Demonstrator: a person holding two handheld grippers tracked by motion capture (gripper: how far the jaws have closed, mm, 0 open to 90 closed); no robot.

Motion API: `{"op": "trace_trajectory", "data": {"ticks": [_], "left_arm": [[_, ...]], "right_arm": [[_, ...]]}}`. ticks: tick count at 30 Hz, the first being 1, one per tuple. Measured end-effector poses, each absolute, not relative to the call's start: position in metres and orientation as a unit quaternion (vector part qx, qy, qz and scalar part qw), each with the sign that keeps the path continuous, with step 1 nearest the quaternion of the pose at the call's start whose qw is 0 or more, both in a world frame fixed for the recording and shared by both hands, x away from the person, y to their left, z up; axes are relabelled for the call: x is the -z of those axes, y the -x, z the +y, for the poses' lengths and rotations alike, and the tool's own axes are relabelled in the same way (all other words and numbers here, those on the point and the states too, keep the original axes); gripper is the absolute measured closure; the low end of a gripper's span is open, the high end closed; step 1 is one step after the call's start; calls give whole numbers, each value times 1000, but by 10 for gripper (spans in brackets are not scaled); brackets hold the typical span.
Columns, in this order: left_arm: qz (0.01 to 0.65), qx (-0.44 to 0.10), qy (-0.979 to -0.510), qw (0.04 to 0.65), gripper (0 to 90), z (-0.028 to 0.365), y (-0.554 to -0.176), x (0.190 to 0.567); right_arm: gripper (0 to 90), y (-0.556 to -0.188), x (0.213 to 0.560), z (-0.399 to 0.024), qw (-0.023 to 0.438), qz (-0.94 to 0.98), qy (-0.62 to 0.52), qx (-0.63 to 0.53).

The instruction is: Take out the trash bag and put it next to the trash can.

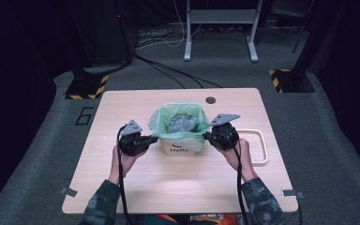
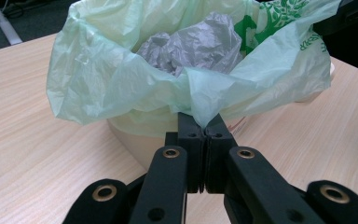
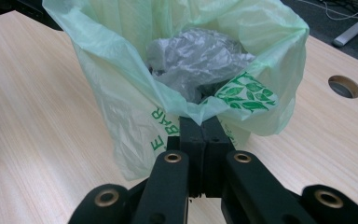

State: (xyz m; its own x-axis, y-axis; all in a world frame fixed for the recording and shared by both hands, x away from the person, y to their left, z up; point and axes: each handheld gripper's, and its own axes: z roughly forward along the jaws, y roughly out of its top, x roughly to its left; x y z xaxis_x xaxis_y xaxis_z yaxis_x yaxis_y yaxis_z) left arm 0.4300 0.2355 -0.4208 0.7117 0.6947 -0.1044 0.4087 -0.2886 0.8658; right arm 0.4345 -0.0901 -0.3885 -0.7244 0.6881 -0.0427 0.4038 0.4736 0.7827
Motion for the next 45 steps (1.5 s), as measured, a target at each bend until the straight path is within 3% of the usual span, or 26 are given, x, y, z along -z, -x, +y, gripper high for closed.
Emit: {"op": "trace_trajectory", "data": {"ticks": [22, 29, 30, 34, 45], "left_arm": [[353, -162, -776, 496, 866, 236, -441, 398], [369, -145, -787, 473, 711, 229, -454, 397], [373, -136, -791, 465, 603, 226, -458, 396], [376, -127, -801, 448, 452, 220, -464, 396], [373, -131, -813, 427, 275, 202, -473, 388]], "right_arm": [[900, -439, 359, -86, 211, 828, -320, -410], [900, -449, 352, -82, 214, 824, -325, -411], [900, -452, 350, -80, 212, 823, -327, -413], [900, -456, 346, -76, 215, 823, -327, -411], [900, -471, 336, -61, 218, 824, -323, -411]]}}
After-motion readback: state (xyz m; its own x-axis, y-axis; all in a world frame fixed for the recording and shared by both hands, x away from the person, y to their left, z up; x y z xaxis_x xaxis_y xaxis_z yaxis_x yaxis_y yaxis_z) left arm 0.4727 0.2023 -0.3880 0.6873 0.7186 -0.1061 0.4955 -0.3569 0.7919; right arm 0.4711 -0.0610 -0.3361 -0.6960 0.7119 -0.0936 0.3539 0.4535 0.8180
